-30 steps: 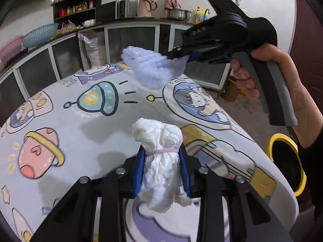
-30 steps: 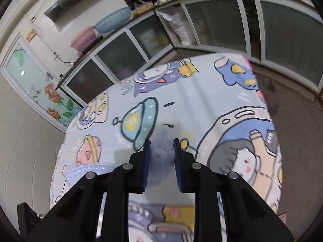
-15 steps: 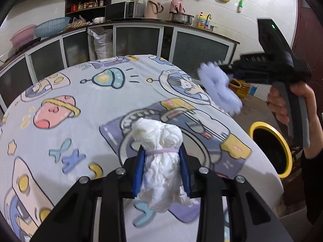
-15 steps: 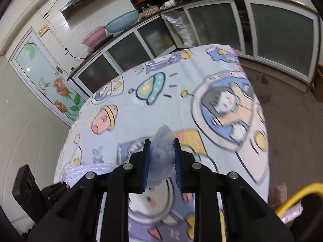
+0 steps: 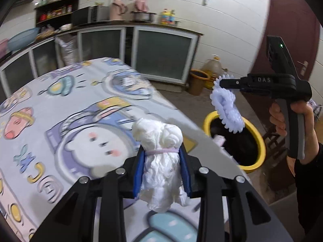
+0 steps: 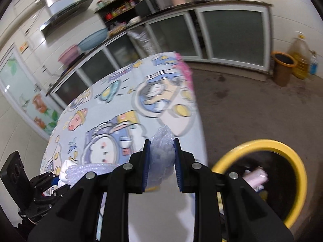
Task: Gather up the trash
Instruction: 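Carry the mesh net and white tied bag over the bin, then open both tools over the bin to drop the mesh net and bag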
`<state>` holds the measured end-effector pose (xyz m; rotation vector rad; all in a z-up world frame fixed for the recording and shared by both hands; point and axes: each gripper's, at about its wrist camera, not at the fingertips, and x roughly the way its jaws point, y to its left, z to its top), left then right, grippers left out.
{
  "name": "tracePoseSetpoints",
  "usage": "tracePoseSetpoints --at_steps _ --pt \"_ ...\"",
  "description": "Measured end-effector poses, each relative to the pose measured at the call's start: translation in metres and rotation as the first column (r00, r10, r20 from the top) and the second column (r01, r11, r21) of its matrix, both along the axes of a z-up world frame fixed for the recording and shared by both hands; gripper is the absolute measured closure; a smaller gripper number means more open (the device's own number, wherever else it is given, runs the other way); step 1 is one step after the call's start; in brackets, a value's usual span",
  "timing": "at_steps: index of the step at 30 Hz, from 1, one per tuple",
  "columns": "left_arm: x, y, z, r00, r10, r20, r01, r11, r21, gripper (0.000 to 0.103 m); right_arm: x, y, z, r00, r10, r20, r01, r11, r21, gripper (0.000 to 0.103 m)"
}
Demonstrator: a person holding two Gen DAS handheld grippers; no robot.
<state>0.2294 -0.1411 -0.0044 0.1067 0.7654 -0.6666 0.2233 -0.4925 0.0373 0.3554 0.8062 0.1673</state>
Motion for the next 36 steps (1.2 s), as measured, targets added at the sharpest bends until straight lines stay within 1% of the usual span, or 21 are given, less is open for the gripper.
tracePoseSetpoints --at_steps 3,6,8,11,13,18,22,25,32,36 --pt "-0.005 -0.031 0.002 0.999 -0.052 -0.001 0.052 0.999 -0.011 0.073 -0.024 -0.036 0.001 0.997 -0.080 0.008 0.080 0.996 -0.032 0.081" --pt "-0.012 -0.061 0.006 0.995 -0.097 0.019 0.097 0.995 -0.003 0.073 -0.040 -0.061 -0.001 0.991 -0.132 0.009 0.132 0.991 -0.035 0.081" --pt "-0.016 -0.082 0.008 0.991 -0.131 0.022 0.131 0.991 -0.001 0.073 -0.051 -0.081 -0.004 0.981 -0.193 0.011 0.193 0.980 -0.051 0.081" --pt "-0.020 -0.109 0.011 0.985 -0.171 0.033 0.170 0.985 0.009 0.073 -0.064 -0.106 -0.013 0.967 -0.255 0.003 0.255 0.965 -0.055 0.081" --pt "-0.023 -0.132 0.012 0.977 -0.207 0.041 0.206 0.978 0.020 0.073 -0.070 -0.114 -0.018 0.957 -0.289 0.001 0.288 0.953 -0.088 0.081" --pt "-0.025 -0.177 0.004 0.962 -0.273 0.030 0.272 0.962 0.036 0.073 -0.083 -0.135 -0.032 0.933 -0.359 0.001 0.355 0.922 -0.158 0.081" --pt "-0.024 -0.206 -0.007 0.954 -0.299 0.012 0.298 0.953 0.046 0.073 -0.084 -0.143 -0.043 0.921 -0.390 0.001 0.382 0.903 -0.197 0.081" --pt "-0.020 -0.224 -0.019 0.953 -0.302 -0.007 0.302 0.951 0.064 0.073 -0.081 -0.146 -0.054 0.912 -0.410 -0.001 0.395 0.880 -0.264 0.081" --pt "-0.011 -0.256 -0.043 0.951 -0.302 -0.061 0.306 0.949 0.072 0.073 -0.071 -0.148 -0.080 0.911 -0.410 -0.045 0.381 0.879 -0.288 0.080" --pt "-0.010 -0.262 -0.050 0.952 -0.293 -0.083 0.298 0.952 0.061 0.073 -0.066 -0.148 -0.089 0.909 -0.413 -0.058 0.380 0.877 -0.294 0.080"
